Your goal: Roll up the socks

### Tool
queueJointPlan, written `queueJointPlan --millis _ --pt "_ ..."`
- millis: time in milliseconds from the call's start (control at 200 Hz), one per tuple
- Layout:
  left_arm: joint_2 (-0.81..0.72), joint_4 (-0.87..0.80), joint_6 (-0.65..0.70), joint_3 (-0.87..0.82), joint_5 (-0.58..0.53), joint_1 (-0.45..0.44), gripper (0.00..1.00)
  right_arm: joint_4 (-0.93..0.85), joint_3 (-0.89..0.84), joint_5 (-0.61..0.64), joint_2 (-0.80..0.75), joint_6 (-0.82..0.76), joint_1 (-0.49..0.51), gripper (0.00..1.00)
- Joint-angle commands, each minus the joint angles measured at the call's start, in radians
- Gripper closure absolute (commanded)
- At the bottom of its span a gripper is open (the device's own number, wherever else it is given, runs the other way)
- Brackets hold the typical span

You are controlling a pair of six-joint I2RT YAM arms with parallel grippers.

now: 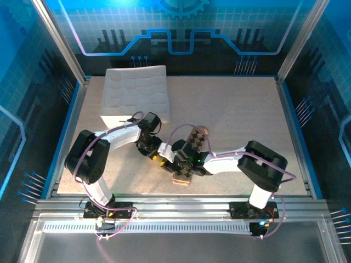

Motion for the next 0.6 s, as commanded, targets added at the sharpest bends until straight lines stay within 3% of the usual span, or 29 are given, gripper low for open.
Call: queueJointPlan --millis 0,90,160,225,325,410,595 --pt "0.069 -0.135 -0.017 -0.039 -0.01 -0.007 0.82 -0.004 0.048 0.053 0.069 0.008 0.002 0.43" --pt "0.049 -0.129 -0.022 -0.037 -0.002 -0.002 0.82 -0.023 0.068 0.036 0.101 0.033 -0.009 0.51" --pt "0.018 -0.128 -0.032 -0.038 0.003 0.002 0.8 -0.049 0.073 0.013 0.115 0.054 -0.019 0.69" --pt "-0.025 -0.128 -0.047 -0.043 0.002 0.008 0.74 -0.061 0.059 -0.017 0.118 0.072 -0.026 0.84" --pt "-0.099 -0.119 -0.081 -0.054 0.0 0.02 0.6 -0.061 0.023 -0.079 0.115 0.1 -0.037 0.95" --pt "-0.15 -0.107 -0.107 -0.057 0.002 0.034 0.47 -0.061 -0.004 -0.135 0.115 0.123 -0.046 1.0" --pt "-0.211 -0.146 -0.122 -0.028 -0.013 0.063 0.16 -0.082 -0.038 -0.228 0.129 0.188 -0.074 1.0"
